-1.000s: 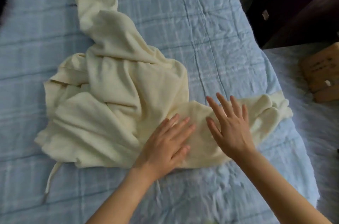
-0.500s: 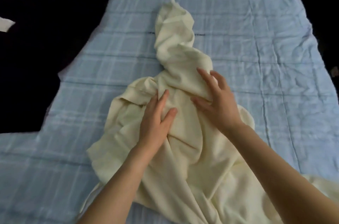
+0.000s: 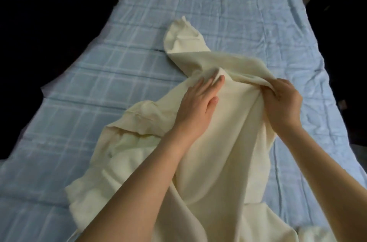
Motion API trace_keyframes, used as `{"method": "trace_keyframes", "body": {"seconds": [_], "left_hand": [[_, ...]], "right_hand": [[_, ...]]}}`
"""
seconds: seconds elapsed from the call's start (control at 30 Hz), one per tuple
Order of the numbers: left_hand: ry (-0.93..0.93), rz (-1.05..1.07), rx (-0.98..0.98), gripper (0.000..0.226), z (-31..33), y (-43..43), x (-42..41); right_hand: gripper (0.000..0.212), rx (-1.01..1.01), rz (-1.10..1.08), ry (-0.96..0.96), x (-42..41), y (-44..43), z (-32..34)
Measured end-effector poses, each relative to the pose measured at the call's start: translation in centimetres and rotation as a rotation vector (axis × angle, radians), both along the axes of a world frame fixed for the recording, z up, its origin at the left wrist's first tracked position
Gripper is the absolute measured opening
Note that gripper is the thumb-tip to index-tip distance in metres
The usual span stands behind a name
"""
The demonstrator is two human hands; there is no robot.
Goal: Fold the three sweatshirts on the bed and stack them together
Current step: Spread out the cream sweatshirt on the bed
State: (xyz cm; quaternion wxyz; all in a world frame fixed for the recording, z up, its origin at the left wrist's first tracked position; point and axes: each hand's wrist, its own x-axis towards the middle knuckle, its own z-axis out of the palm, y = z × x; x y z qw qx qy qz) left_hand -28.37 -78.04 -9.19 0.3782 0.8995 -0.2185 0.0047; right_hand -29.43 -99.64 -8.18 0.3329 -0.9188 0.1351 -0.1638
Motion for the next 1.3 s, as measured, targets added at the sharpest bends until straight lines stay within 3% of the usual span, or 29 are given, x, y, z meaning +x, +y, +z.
{"method": "trace_keyframes", "body": {"seconds": [0.1,0.17,0.23,0.33,0.43,0.57,0.63,0.77,0.83,0.97,1.07,1.13,1.23,1.3], "left_hand": [[0.260,-0.072,0.014,0.054,-1.7,-0.2,-1.1],[0.262,0.069,-0.103,0.057,-2.1,1.5,-2.8],[0.188,0.207,-0.023,0.065,-2.6,3.5,-4.6],[0.150,0.140,0.235,0.078,-4.3,5.1,-7.0],[0.159,0.081,0.332,0.065,-6.2,5.0,-8.5],[0.179,0.096,0.368,0.064,-6.2,4.6,-8.1],[0.193,0.039,0.361,0.070,-5.5,5.4,-8.2],[0.062,0.020,0.453,0.066,-4.4,8.7,-9.7],[0.082,0.026,0.504,0.065,-4.6,9.7,-10.7],[0.120,0.009,0.515,0.071,-5.5,9.5,-11.8],[0.088,0.042,0.442,0.066,-5.3,9.2,-11.9],[0.057,0.043,0.356,0.052,-5.2,9.1,-12.0],[-0.031,0.070,0.216,0.030,-5.2,9.2,-12.7],[-0.060,0.089,0.160,0.024,-5.1,9.2,-13.4]], "right_hand": [[0.048,-0.082,-0.005,0.388,-1.6,0.0,-1.6],[0.052,-0.115,0.042,0.274,-4.0,1.4,-1.8],[0.055,-0.112,0.127,0.146,-6.5,3.6,-2.0],[0.060,-0.169,0.285,0.269,-9.1,6.8,-3.6],[0.054,-0.183,0.350,0.407,-10.1,7.8,-6.0],[0.044,0.008,0.305,0.316,-10.0,7.5,-6.5],[0.055,0.091,0.319,0.271,-10.2,7.1,-5.8],[0.053,0.107,-0.038,0.015,-9.3,1.4,-3.1],[0.049,0.034,-0.117,0.015,-9.3,-1.2,-1.6],[0.046,-0.066,0.032,0.343,-11.1,0.0,-2.5],[0.064,-0.263,0.048,0.240,-12.8,3.4,-2.1],[0.068,-0.359,0.121,0.137,-13.7,5.5,-1.8],[0.055,-0.516,0.428,0.162,-14.4,8.4,-2.5],[0.042,-0.484,0.550,0.275,-14.6,8.7,-3.2]]}}
